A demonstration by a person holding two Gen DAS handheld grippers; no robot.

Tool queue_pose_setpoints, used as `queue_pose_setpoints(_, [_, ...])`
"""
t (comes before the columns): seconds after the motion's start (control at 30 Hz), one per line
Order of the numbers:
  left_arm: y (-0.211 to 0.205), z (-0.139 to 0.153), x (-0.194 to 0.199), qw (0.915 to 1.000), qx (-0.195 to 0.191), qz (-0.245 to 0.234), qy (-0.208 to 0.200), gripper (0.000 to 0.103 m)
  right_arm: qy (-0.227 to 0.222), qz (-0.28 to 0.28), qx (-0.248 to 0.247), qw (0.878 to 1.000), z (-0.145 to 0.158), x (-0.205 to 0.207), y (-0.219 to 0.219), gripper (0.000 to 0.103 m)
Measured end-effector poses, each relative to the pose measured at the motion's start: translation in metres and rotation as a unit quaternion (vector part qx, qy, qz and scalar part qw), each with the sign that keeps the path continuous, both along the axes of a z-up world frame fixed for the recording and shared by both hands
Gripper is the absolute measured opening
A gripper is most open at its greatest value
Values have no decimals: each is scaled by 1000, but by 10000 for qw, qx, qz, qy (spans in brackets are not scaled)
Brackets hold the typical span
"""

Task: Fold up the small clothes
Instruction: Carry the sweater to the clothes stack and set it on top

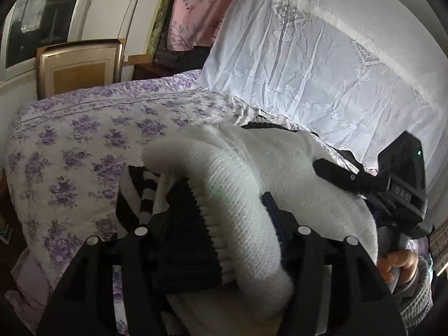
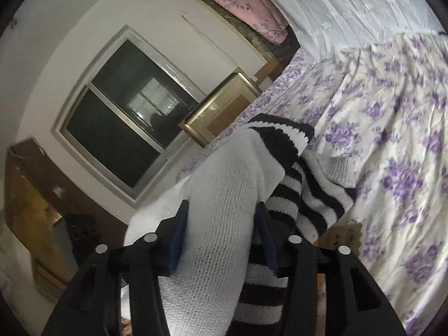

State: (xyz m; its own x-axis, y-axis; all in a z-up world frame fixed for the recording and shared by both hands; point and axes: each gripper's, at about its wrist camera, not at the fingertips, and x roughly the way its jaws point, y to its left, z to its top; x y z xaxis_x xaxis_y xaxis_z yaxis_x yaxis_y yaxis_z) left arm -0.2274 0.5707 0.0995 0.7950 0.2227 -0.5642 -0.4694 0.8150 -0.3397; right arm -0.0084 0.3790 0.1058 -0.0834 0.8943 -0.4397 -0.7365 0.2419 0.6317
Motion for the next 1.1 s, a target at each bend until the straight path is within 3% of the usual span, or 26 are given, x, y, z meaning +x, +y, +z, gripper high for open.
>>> queue_pose_setpoints(0.1, [-4,13,-6,10000,-51,33,49,58,-326,-88,-93,9994,6,0,6,65])
queue_pose_setpoints(0.27, [-29,32,-6,9944,879,409,408,70,-1299,-308,-208,9908,33,-25,-5,65])
queue_pose_setpoints(0.4, [-39,40,-21,9931,914,649,350,71,-1930,-611,-327,9787,41,-50,-24,68])
queue_pose_setpoints(0.53, [-60,54,-44,9869,1297,896,333,91,-2273,-947,-302,9687,49,-75,-53,85])
queue_pose_setpoints(0.63, [-93,61,-59,9727,2032,1023,451,97,-2448,-1111,-373,9625,50,-93,-69,92])
queue_pose_setpoints(0.73, [-124,61,-75,9630,2416,1065,550,99,-2468,-1325,-395,9592,51,-111,-88,97])
queue_pose_setpoints(0.93, [-152,55,-108,9640,2363,1105,511,99,-2187,-1502,-405,9633,48,-136,-119,98])
queue_pose_setpoints(1.1, [-159,48,-127,9647,2353,1093,456,99,-2459,-1369,-550,9580,45,-163,-120,98])
